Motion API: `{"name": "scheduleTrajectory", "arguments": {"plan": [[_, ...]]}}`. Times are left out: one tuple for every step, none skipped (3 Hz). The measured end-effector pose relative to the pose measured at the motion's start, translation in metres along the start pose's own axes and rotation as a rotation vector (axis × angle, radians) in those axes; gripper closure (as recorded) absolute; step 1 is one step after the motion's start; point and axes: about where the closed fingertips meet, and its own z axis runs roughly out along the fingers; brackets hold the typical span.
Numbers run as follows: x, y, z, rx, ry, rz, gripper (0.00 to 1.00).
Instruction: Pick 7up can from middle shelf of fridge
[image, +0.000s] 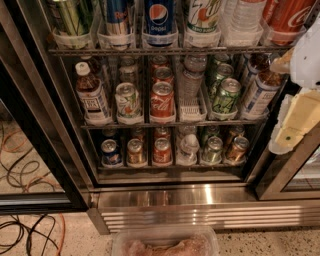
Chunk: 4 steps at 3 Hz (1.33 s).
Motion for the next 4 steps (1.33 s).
{"name": "scheduleTrajectory", "arguments": {"plan": [[-0.012, 0.015, 0.012, 0.017, -0.072, 0.074, 0.0], [-0.047, 0.026, 0.037, 0.062, -0.162, 0.12, 0.0], [-0.056, 0.01, 0.038, 0.125, -0.199, 0.119, 0.0], [-0.057, 0.01, 0.038, 0.126, -0.2, 0.119, 0.0]]}}
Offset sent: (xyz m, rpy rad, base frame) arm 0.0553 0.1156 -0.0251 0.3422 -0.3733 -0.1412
